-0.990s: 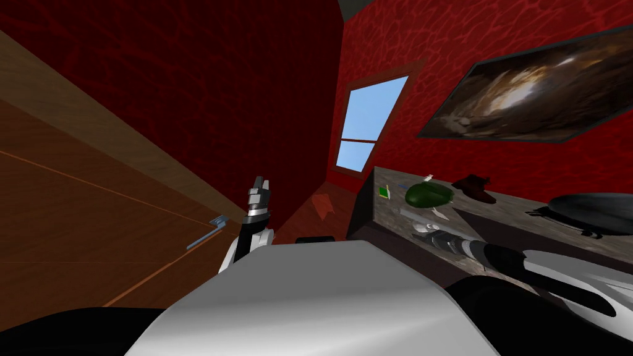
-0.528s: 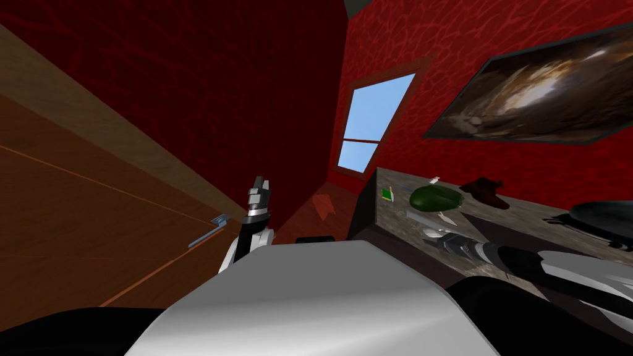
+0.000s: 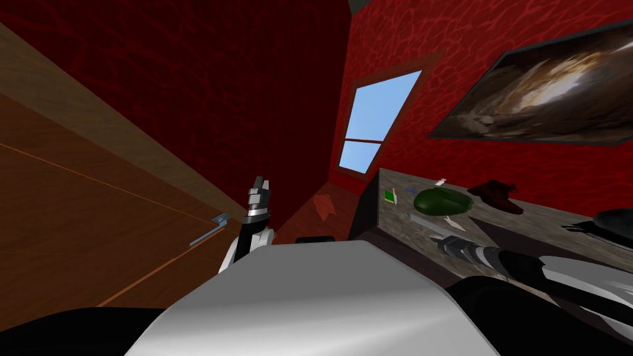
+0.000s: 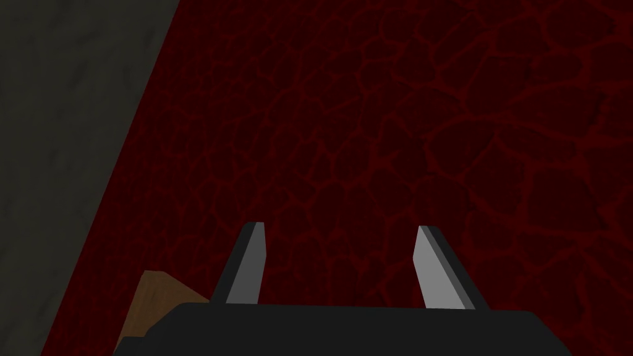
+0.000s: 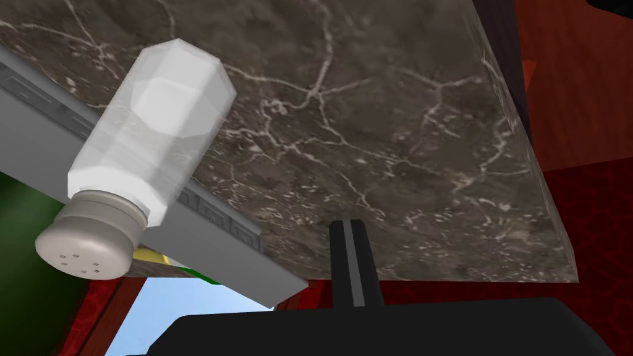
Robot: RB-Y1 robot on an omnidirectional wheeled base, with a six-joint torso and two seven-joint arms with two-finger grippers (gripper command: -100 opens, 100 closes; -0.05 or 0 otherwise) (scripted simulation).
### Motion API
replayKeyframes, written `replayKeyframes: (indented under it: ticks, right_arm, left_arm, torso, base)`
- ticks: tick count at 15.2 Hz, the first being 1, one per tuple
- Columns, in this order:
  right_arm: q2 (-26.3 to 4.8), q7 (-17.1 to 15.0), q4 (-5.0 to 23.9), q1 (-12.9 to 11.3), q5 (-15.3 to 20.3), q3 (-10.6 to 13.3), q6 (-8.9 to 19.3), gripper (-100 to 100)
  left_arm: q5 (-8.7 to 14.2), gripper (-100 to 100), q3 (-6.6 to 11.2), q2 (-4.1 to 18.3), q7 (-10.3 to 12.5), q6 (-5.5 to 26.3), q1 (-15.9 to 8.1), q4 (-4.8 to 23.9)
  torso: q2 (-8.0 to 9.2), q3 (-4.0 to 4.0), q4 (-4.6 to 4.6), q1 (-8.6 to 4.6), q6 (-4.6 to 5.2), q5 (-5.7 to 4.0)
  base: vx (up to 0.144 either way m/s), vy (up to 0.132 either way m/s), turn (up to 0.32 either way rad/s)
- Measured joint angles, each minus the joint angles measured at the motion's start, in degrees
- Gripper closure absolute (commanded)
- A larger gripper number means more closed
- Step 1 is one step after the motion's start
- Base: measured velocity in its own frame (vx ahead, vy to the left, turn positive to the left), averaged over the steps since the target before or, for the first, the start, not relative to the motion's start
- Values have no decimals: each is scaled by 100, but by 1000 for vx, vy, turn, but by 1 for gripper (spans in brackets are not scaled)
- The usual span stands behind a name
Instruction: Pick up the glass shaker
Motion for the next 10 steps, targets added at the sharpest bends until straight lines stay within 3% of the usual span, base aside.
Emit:
replayKeyframes:
  ticks: [2, 3, 7, 9, 10]
  right_arm:
    - [-146, -42, -8, 63, -39, -89, -60, 100]
    - [-163, -52, 1, 66, -44, -99, -83, -100]
    - [-264, -77, -45, 131, -54, -113, -162, -100]
    - [-299, -88, -62, 159, -59, -119, -208, -100]
    - [-299, -88, -61, 159, -59, -119, -209, 100]
  left_arm:
    - [0, 0, 0, 0, 0, 0, 0, 0]
    - [0, 0, 0, 0, 0, 0, 0, 0]
    - [0, 0, 1, 1, 0, 0, 0, 0]
    - [0, 0, 1, 1, 0, 0, 0, 0]
    - [0, 0, 1, 1, 0, 0, 0, 0]
  torso:
    - [16, 9, 4, 11, 4, 3]
    - [17, 10, 4, 12, 2, 3]
    - [4, 3, 2, -99, 1, -16]
    - [3, 3, 4, -119, 4, -13]
    - [0, 2, 4, -99, 4, -9]
  base:
    - [-45, 29, -121]
    - [4, -93, -41]
    - [-7, -208, -10]
    - [-14, -85, 8]
    - [-3, -21, 3]
